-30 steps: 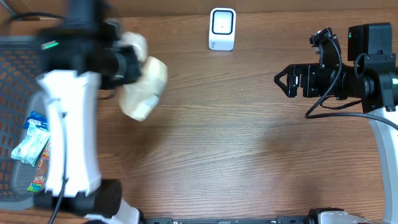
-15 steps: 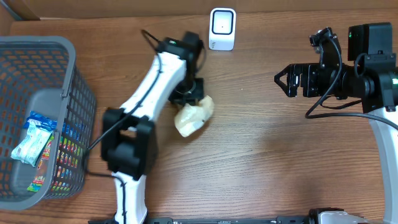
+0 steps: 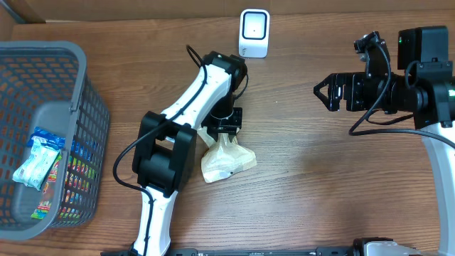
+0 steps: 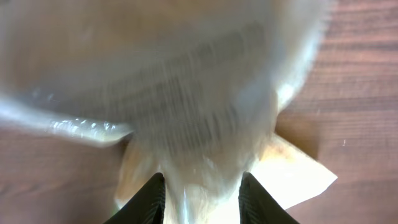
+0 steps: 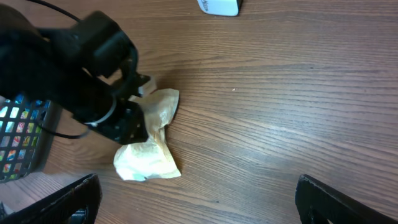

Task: Scan the item barcode
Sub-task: 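Lift the beige bag out and place it on the table center, then reach the left gripper back into the basket and grasp the blue bar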

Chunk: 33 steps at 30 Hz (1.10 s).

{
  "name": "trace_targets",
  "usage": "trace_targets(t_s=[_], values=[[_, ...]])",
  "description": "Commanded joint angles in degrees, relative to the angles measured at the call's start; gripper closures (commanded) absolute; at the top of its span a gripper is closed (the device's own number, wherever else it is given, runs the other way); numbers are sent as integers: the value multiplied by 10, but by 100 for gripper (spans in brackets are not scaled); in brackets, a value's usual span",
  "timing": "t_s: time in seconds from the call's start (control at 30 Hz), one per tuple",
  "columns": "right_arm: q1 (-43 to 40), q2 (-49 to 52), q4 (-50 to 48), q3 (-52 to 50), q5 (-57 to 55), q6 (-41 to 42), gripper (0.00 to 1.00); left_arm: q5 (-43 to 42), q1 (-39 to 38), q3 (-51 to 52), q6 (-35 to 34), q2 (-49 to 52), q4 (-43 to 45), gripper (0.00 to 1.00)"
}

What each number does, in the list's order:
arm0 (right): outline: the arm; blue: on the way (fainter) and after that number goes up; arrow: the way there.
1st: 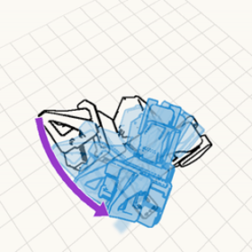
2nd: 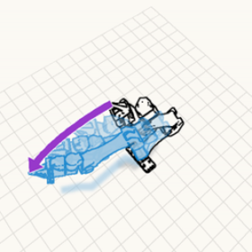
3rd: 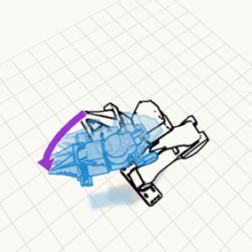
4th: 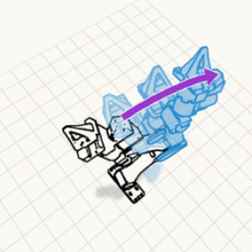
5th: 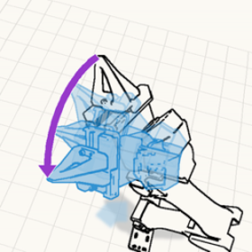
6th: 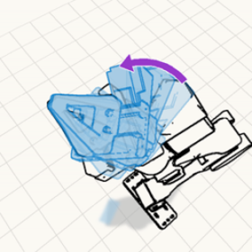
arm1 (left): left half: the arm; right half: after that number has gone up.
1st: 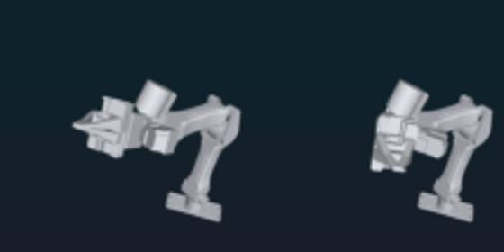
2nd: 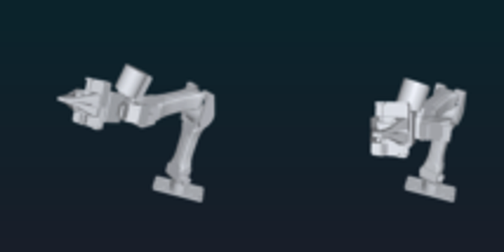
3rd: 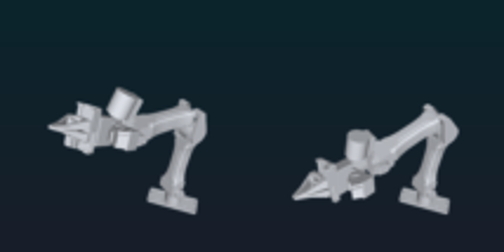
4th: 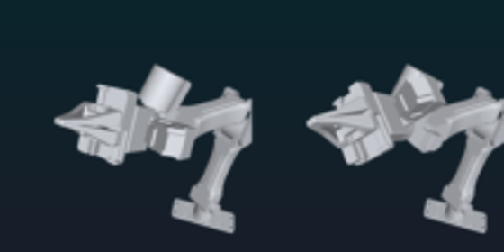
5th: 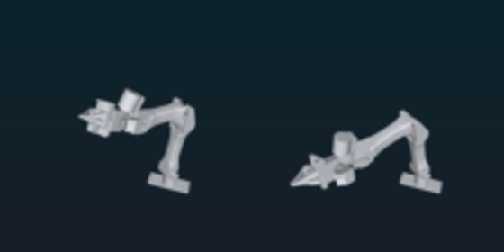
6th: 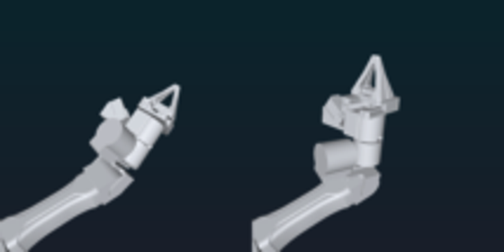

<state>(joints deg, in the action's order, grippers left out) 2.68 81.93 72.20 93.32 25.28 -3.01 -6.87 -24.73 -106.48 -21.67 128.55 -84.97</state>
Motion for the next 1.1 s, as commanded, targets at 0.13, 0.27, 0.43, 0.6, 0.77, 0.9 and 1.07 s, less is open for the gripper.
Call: trace_targets(t_s=[0.13,0.27,0.43,0.6,0.77,0.9,1.07], values=[[3,-1,-1,9,5,-4,0,-3,40,-206,66,-1,-119,39],[3,-1,2,9,5,-4,0,-19,57,-280,76,-43,-119,7],[3,-1,14,9,3,-5,0,13,109,-304,71,-149,-119,0],[3,-1,10,9,3,-5,0,31,267,-303,34,-285,-118,0],[3,-1,10,9,3,-5,0,28,464,-293,6,-350,-118,0],[3,-1,10,9,3,-5,0,28,598,-267,-3,-361,-118,0],[3,-1,7,9,3,-5,0,33,682,-190,-18,-341,-103,0]])
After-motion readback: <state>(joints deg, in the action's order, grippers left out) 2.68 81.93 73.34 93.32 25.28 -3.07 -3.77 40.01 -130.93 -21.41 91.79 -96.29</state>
